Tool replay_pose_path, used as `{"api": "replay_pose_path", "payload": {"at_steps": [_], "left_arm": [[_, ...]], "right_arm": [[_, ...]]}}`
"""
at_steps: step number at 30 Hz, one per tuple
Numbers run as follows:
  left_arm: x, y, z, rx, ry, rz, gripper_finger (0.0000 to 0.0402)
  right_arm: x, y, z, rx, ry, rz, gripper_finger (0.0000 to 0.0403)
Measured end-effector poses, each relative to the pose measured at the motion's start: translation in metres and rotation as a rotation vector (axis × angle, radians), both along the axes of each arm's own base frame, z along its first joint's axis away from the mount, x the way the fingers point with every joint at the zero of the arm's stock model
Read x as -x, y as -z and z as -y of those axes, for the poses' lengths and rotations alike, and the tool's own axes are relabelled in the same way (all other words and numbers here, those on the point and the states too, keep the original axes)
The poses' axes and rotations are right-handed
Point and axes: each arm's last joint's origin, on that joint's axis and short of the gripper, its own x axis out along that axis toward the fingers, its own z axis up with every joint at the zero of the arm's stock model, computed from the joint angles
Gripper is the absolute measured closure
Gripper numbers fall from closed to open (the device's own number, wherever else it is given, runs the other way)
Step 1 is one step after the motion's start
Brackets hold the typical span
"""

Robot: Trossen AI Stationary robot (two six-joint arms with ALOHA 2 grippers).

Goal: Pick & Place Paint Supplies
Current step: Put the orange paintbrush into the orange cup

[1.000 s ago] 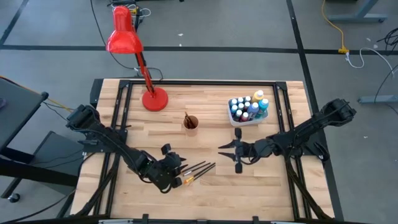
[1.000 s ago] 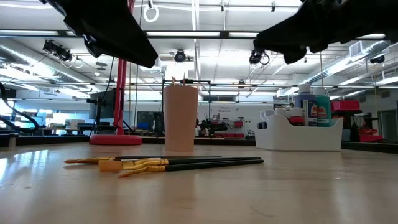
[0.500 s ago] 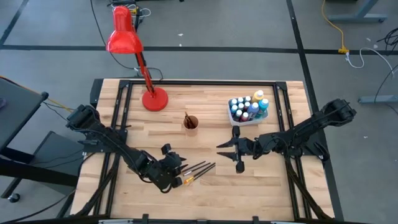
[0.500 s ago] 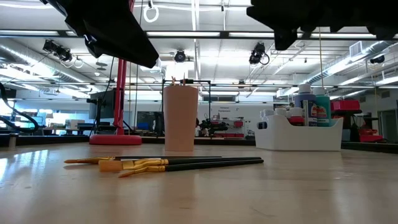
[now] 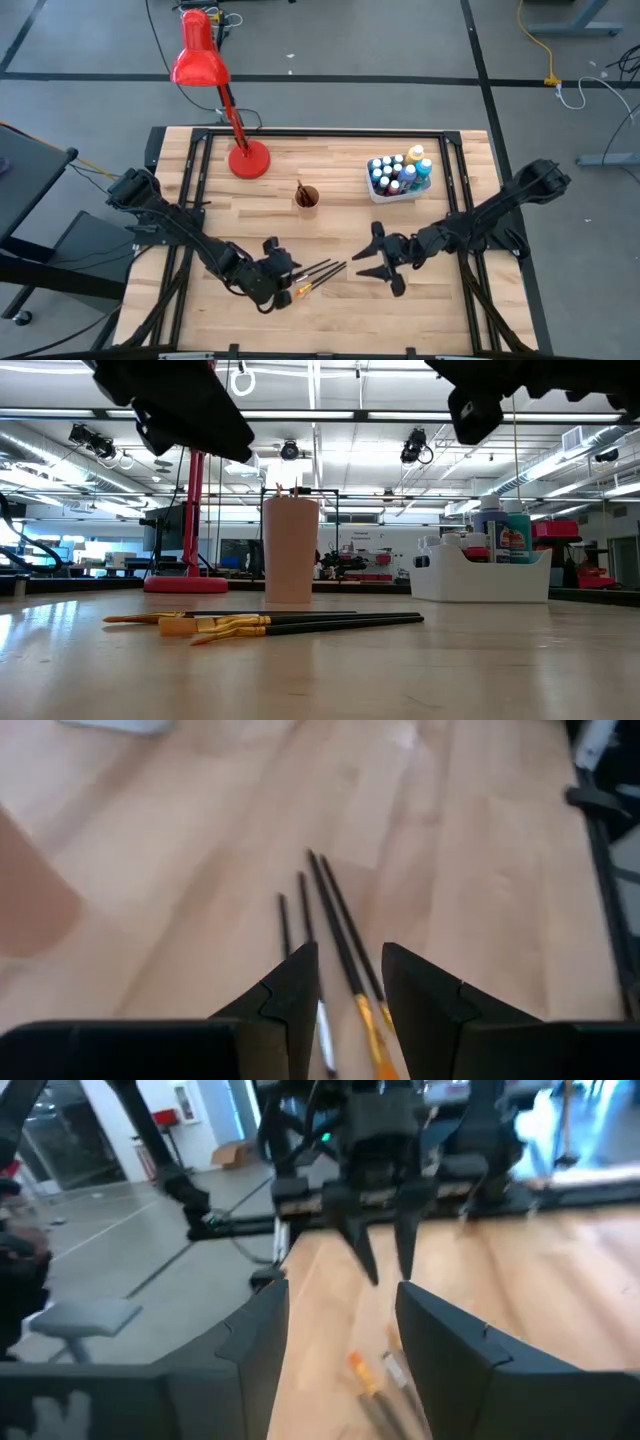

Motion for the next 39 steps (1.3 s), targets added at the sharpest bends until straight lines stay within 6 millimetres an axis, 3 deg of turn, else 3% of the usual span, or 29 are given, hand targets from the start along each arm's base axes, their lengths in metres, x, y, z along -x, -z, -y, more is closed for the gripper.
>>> {"api": "replay_pose_path", "payload": {"at_steps": [7, 15, 20, 29, 39], "left_arm": [[0.001, 0.002, 0.001, 0.027, 0.047, -0.046, 0.0279], [0.014, 0.012, 0.001, 0.038, 0.022, -0.181, 0.0282], [0.021, 0.021, 0.011, 0.076, 0.013, -0.217, 0.0297], [0.023, 0.063, 0.028, 0.028, 0.037, -0.346, 0.0304], [0.024, 0.066, 0.025, 0.016, 0.007, -0.355, 0.0268]], "right_arm": [[-0.003, 0.029, -0.021, -0.049, -0.027, -0.094, 0.0227], [-0.011, 0.05, -0.025, -0.041, 0.023, -0.096, 0.0229], [-0.012, 0.051, -0.025, -0.031, 0.026, -0.099, 0.023], [-0.012, 0.048, -0.025, -0.029, 0.023, -0.067, 0.023], [-0.012, 0.047, -0.025, -0.026, 0.021, -0.057, 0.023]]}}
